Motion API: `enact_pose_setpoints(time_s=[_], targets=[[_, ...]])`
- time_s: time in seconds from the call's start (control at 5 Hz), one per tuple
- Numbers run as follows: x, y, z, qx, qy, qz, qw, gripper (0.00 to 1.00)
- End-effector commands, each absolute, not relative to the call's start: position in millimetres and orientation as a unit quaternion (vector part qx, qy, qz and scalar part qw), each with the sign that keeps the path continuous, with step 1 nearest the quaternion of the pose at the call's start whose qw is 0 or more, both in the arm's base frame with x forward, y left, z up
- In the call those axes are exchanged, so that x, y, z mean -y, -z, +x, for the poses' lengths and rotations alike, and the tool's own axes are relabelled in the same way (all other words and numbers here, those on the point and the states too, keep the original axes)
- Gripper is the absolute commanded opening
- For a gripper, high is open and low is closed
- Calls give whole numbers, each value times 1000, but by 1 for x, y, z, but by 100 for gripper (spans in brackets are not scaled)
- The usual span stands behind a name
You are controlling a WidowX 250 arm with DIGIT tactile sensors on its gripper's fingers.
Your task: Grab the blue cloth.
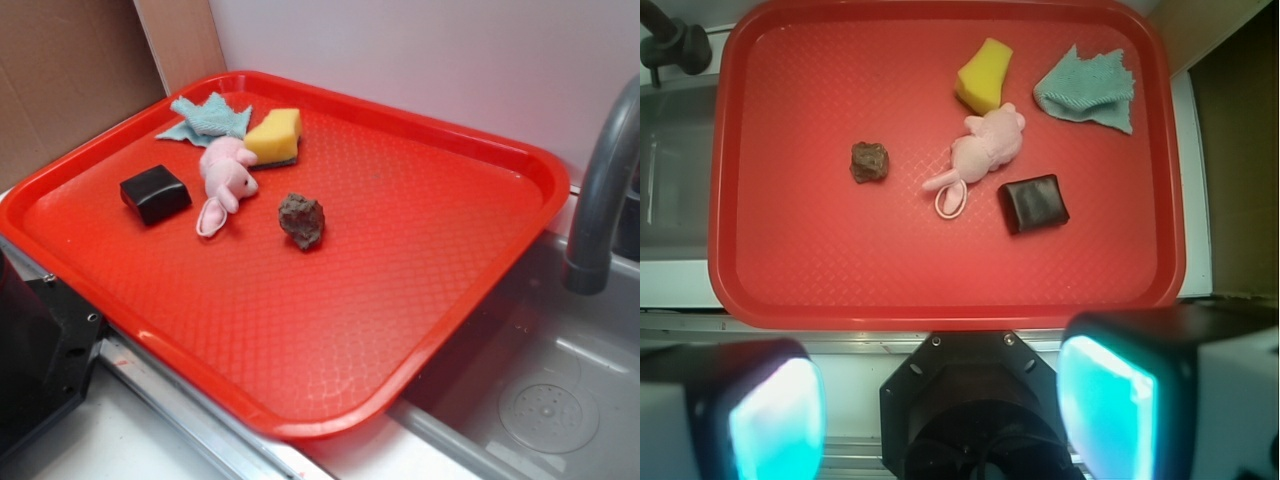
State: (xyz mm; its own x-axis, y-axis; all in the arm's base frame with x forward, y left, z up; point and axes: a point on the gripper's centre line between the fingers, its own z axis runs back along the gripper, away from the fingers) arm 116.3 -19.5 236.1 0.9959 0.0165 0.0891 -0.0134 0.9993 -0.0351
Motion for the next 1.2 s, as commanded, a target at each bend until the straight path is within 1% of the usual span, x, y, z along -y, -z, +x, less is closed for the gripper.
enact_pose_setpoints(time_s=[0.0,0.2,0.4,0.6,0.8,1.0], targets=[[20,-236,116,45,-8,-17,999,100],[4,-231,128,44,-133,-43,989,100],[-16,-219,147,55,-255,-36,965,100],[-32,-203,162,74,-371,5,925,100],[-52,-179,176,100,-483,14,870,100],[-81,-151,199,131,-581,45,802,100]])
